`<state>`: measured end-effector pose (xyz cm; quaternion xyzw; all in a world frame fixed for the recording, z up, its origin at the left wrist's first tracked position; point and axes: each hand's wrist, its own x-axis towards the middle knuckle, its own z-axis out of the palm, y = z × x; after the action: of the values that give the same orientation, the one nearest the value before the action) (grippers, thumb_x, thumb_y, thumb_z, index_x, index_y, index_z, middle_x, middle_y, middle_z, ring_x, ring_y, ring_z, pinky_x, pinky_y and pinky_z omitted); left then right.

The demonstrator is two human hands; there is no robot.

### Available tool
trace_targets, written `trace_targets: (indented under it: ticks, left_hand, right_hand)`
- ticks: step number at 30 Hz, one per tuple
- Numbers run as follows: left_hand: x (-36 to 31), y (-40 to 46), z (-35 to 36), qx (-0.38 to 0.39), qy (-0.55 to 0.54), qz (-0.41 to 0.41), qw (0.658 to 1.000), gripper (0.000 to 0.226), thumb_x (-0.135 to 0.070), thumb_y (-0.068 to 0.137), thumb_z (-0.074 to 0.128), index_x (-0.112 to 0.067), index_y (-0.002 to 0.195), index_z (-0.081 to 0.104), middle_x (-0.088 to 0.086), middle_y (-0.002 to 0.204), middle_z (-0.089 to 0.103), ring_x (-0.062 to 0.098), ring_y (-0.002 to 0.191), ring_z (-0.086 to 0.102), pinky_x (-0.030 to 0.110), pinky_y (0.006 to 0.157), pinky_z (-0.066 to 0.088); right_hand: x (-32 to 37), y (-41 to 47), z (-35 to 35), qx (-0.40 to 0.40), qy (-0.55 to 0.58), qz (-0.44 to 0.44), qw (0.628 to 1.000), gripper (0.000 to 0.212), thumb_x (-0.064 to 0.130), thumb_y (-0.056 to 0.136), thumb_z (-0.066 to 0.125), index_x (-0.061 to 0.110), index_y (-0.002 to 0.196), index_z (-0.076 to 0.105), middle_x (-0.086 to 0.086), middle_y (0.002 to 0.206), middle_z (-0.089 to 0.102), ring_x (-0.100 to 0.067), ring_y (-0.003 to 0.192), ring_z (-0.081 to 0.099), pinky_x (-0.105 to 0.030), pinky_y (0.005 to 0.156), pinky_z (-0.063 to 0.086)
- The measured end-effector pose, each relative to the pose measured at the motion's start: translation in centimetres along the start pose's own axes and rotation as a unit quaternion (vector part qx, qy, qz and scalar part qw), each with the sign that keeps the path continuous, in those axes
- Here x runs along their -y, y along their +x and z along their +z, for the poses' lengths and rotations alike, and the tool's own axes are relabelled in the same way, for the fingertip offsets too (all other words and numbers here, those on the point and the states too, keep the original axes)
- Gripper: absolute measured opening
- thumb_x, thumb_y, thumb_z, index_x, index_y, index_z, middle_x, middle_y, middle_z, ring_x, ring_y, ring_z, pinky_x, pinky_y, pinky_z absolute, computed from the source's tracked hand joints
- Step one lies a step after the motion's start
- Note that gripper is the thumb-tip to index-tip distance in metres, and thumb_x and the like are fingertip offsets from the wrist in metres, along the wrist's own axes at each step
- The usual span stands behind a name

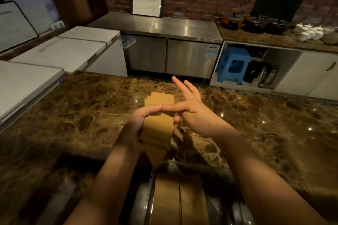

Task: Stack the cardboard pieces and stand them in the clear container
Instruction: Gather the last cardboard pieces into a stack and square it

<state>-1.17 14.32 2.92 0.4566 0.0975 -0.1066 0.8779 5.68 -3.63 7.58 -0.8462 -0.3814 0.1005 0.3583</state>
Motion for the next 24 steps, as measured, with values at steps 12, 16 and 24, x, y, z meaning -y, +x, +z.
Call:
trace_targets:
  ticks: [12,16,24]
  left_hand:
    - [-0.5,-3.1,-8.4,-0.080,-0.239,0.131,0.959,0.033,-0.038,0.084,0.069,-0.030,0.113,0.055,0.007,0.097,0.058,0.020,0.084,0.059,0.035,0.069,0.056]
    - [0.3,-2.2,-8.2,-0.094,-0.226,0.129,0.961,0.046,-0.056,0.083,0.065,-0.029,0.118,0.051,0.008,0.093,0.062,0.019,0.078,0.061,0.035,0.066,0.057]
    - [-0.8,0.4,-5.4,-0.072,-0.235,0.062,0.967,0.058,-0.070,0.074,0.053,-0.028,0.114,0.055,0.012,0.085,0.065,0.022,0.062,0.063,0.035,0.052,0.056]
  right_hand:
    - [-1.8,4.3,11.5,0.214,-0.193,0.310,0.906,0.068,0.081,0.051,0.075,0.018,0.075,0.067,0.005,0.076,0.067,-0.014,0.072,0.063,-0.025,0.058,0.047]
    - [-1.7,5.0,13.1,0.195,-0.230,0.303,0.904,0.052,0.057,0.063,0.086,0.015,0.090,0.072,-0.001,0.091,0.074,-0.021,0.087,0.072,-0.035,0.078,0.060]
    - [-0.4,3.4,5.2,-0.062,0.256,0.278,0.924,0.009,0.019,0.096,0.064,0.026,0.102,0.064,0.008,0.083,0.070,0.001,0.061,0.067,-0.013,0.046,0.048]
